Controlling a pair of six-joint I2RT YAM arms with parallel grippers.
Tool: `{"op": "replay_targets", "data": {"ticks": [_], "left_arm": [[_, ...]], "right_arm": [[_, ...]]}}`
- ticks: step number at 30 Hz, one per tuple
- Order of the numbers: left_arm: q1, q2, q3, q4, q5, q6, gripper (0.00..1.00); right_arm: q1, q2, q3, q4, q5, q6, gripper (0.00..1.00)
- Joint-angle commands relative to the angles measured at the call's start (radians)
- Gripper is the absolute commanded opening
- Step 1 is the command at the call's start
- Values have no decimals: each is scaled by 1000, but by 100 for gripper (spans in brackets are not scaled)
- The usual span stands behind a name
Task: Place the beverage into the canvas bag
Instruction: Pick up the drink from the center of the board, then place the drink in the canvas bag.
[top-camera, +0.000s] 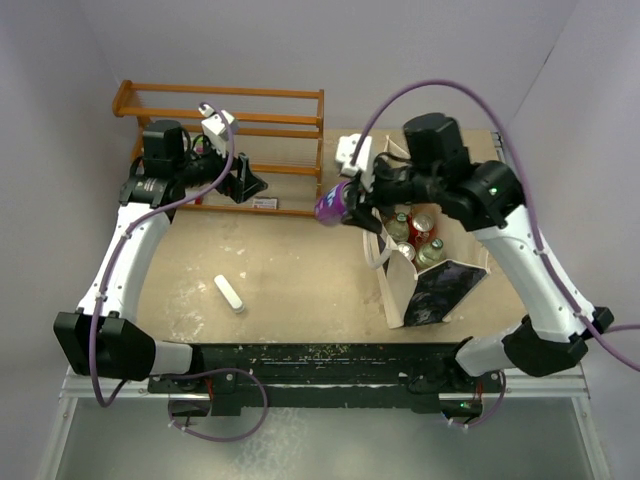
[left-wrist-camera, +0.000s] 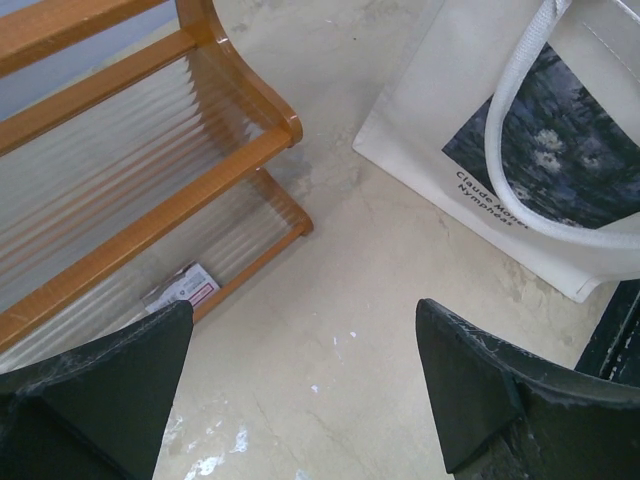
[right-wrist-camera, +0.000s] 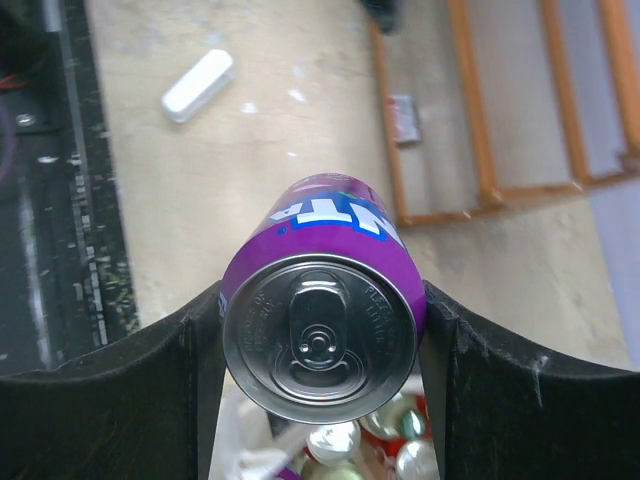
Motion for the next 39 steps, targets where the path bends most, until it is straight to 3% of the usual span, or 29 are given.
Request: {"op": "replay_targets", "data": {"ticks": [1, 9, 13, 26, 39], "left_arm": [[-37, 8, 38, 58, 33, -27, 94], [-133, 33, 46, 93, 65, -29, 93], [-171, 63, 66, 92, 65, -27, 93], [-218, 91, 22, 153, 93, -57, 92], [-220, 67, -12, 166, 87, -54, 91]], "right_arm": [[-151, -99, 52, 74, -22, 32, 11], [-458, -226, -102, 88, -39, 62, 10], [-555, -287, -168, 60, -32, 36, 9], [-564, -288, -311, -156, 6, -64, 4], [-562, -189, -374, -182, 11, -33, 0]]}}
